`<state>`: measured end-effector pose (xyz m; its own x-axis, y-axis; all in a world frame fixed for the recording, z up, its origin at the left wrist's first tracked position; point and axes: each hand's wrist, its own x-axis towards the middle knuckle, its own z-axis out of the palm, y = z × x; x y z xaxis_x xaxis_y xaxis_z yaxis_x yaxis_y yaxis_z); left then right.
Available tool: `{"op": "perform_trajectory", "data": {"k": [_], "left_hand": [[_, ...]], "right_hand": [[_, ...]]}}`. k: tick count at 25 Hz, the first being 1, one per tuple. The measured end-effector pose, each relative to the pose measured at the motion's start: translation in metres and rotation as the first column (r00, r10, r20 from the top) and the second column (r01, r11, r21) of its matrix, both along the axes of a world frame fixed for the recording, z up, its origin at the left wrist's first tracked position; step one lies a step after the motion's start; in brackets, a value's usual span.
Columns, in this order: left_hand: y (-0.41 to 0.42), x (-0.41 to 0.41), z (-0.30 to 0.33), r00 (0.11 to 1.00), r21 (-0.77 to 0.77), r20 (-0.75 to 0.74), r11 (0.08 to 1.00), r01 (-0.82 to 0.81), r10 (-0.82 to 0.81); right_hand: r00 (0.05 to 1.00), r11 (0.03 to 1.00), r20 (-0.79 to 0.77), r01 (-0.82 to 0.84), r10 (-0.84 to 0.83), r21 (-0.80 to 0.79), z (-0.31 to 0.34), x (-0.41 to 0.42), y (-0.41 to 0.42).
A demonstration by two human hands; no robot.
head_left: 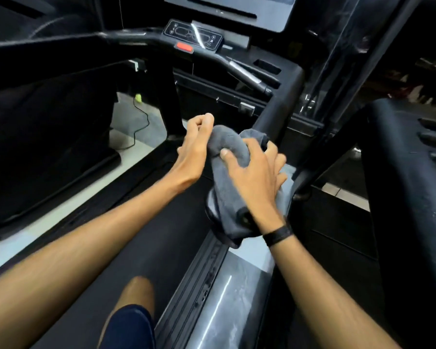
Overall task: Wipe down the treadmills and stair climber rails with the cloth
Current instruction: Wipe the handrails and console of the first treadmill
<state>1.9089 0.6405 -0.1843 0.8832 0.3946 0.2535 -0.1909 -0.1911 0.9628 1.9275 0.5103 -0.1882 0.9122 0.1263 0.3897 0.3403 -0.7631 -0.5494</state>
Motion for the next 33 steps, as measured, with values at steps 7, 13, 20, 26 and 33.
{"op": "perform_trajectory", "data": {"k": [7,13,20,26,33], "left_hand": [[0.039,0.056,0.016,0.965,-0.138,-0.024,0.957,0.257,-0.262],[-0.016,0.037,0.036,0.901,-0.072,-0.205,0.924,0.376,-0.383],[0.01,0.03,0.043,0.843,-0.001,-0.423,0.93,0.367,-0.333],[-0.017,0.043,0.036,0.85,0.105,-0.431,0.918,0.382,-0.304],[-0.003,0.09,0.033,0.931,0.3,-0.355,0.933,0.2,-0.085]], "right_hand": [[0.932,0.957,-0.224,0.291,-0.285,-0.003,0.034,0.133,0.019],[0.863,0.913,-0.354,0.404,-0.361,0.055,0.038,0.083,0.024],[0.825,0.874,-0.395,0.476,-0.405,0.097,0.025,-0.029,0.021],[0.764,0.854,-0.434,0.52,-0.477,-0.023,0.021,-0.03,0.027],[0.641,0.677,-0.701,0.669,-0.313,0.309,0.007,0.108,-0.01]]}}
